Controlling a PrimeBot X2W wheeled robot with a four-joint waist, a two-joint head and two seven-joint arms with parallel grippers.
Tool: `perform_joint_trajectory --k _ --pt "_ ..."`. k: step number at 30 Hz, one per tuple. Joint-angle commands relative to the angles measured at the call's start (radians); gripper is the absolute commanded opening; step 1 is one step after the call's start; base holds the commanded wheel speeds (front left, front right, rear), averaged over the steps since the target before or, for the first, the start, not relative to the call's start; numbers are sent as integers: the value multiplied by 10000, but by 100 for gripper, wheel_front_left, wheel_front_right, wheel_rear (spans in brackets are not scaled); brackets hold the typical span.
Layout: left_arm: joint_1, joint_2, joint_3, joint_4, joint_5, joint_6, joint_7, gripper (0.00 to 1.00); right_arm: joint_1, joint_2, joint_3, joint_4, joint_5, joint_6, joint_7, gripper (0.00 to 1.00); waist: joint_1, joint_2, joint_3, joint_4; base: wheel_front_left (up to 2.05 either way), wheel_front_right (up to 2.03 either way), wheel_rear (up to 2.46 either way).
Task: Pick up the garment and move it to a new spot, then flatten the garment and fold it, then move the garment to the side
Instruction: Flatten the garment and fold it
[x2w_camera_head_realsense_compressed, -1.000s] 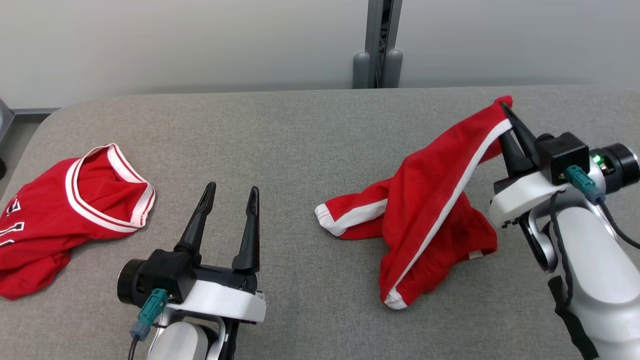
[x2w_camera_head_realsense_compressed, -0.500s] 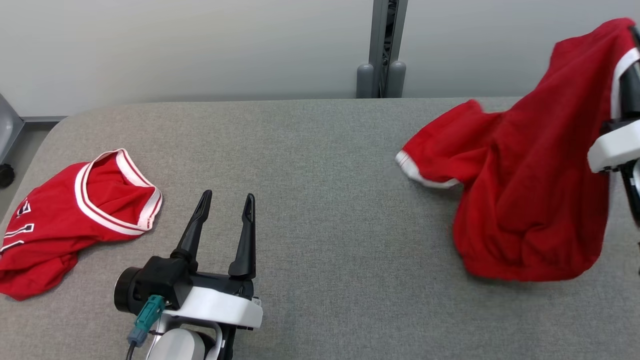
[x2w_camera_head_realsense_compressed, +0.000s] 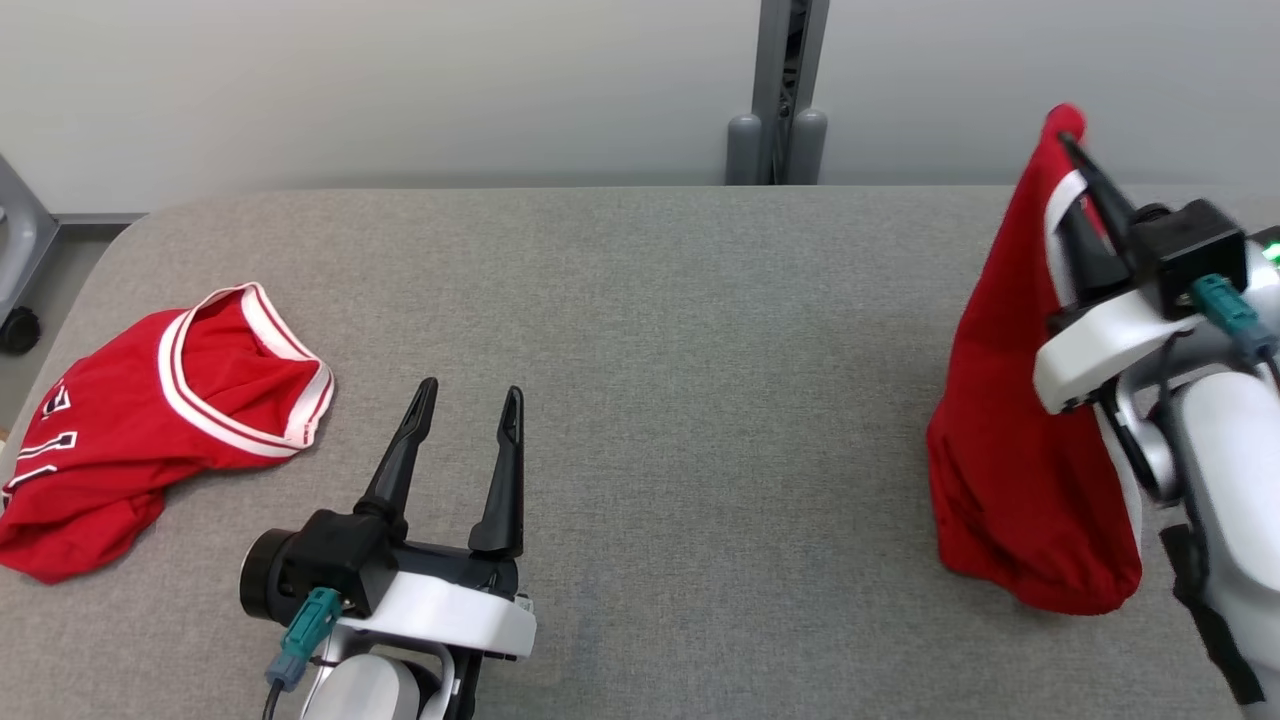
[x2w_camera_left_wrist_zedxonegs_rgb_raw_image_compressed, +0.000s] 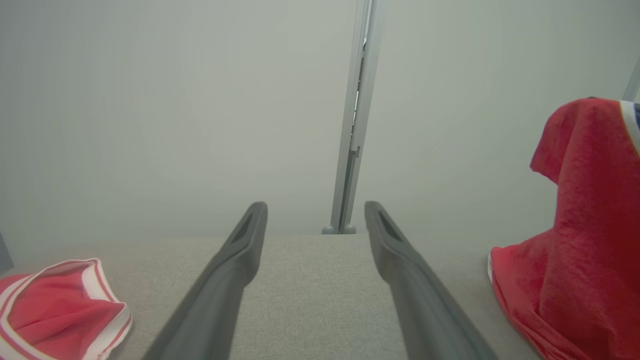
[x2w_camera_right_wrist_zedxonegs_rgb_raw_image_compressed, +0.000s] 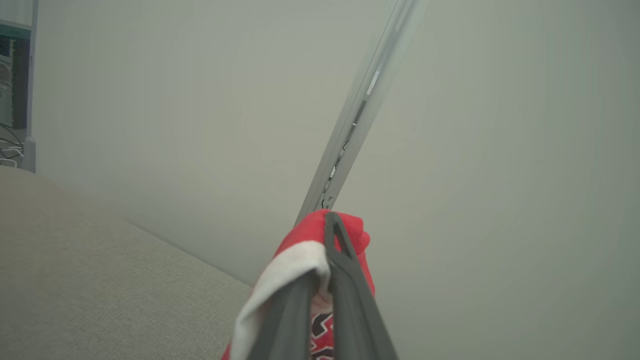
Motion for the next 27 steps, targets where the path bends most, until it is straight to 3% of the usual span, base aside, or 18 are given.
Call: perform_joint_trajectory --k 1,7,19,27 --pt "-192 33 -27 14 -91 -12 -34 100 -190 83 510 340 200 15 -189 0 0 0 83 156 0 0 0" --pt "-233 33 -131 54 -161 22 -34 100 -683 491 2066 1454 581 15 -619 0 0 0 190 487 0 0 0" --pt "-396 30 -470 9 -446 176 -34 100 -1979 1918 5061 3836 1866 11 -1266 0 0 0 520 1327 0 0 0" --pt "-534 30 -640 -12 -616 269 -34 100 -2459 2332 7049 5061 2934 11 -1380 0 0 0 751 1763 0 0 0"
